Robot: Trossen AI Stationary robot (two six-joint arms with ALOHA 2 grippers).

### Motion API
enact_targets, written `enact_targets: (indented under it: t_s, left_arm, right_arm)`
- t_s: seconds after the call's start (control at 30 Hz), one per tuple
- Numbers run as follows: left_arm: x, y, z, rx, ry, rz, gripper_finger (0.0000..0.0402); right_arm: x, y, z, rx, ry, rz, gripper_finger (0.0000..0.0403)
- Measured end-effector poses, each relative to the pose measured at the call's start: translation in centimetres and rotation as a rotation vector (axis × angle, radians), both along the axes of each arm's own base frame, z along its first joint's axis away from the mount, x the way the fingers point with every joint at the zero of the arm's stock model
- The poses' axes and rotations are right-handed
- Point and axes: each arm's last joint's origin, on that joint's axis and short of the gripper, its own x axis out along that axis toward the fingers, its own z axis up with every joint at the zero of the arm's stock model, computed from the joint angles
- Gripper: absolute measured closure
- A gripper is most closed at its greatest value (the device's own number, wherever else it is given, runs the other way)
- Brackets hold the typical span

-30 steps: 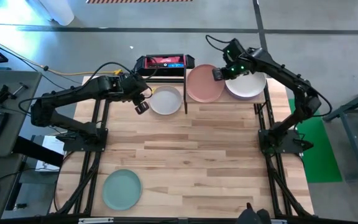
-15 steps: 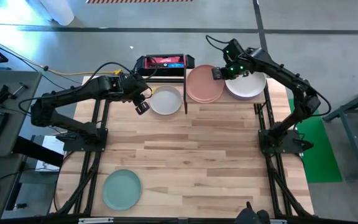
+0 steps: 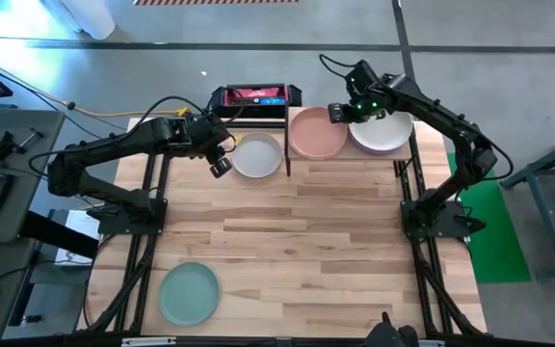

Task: Place and stack plates onto a shelf
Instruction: Stack the orange plate on top of the peach plate on the shelf, then stack the gray white plate on top of the orange plate on the shelf

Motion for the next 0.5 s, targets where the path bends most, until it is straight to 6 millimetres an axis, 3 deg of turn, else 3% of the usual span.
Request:
enact_targets:
  t_s: [0.3,0.5]
  left_arm:
    - [0.0,0.0,0.0,0.008,0.011,-0.02,0.0291]
    - [0.1,0.5,0.0,0.045,0.048,-0.095,0.0291]
  right_arm:
    - [0.0,-0.1,0.1,0.0,-0.018,0.009,0.0316]
    - [0.2,0.3,2.4,-0.001,-0.084,0.058,0.0316]
